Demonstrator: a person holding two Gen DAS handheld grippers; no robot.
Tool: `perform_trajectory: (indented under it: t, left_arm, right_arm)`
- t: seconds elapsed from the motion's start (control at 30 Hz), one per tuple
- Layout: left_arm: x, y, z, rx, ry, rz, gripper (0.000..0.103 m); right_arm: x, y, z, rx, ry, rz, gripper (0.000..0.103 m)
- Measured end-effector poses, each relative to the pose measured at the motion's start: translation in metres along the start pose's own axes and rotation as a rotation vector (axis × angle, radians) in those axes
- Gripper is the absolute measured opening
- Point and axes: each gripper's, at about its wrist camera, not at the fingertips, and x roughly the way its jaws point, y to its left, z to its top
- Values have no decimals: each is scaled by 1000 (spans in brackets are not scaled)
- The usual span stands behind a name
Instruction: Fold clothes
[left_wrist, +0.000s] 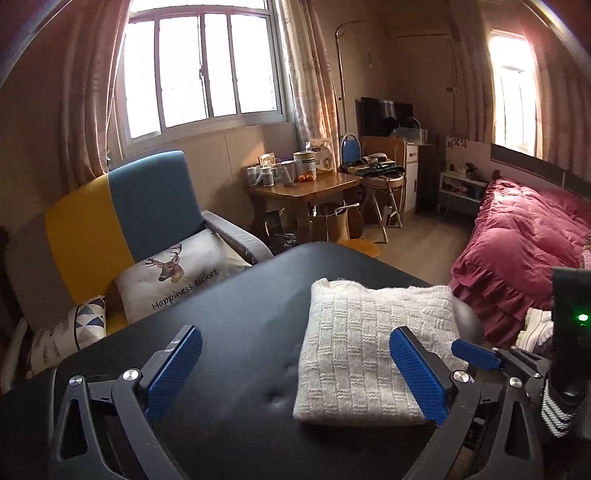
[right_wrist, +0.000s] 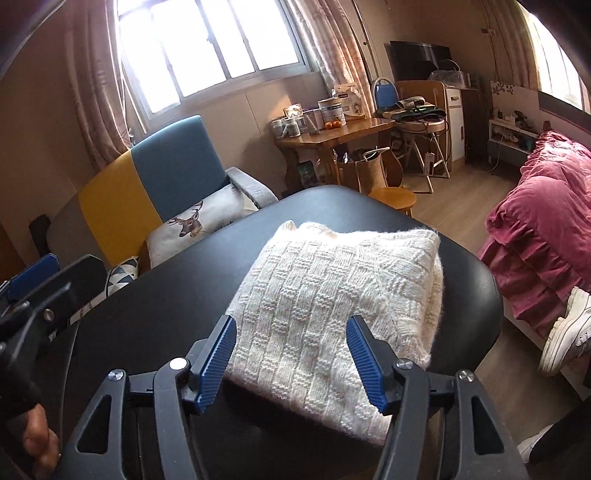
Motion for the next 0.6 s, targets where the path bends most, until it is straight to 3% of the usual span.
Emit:
perform_trajectory:
  t: [0.23, 0.6]
  left_arm:
    - [-3, -6, -1, 22, 26, -84, 102]
    - [4, -14, -8, 42, 25, -62, 100]
  right_arm:
    - [5, 3, -6, -13, 18, 3, 65]
    - [18, 4, -14, -22, 56, -15, 65]
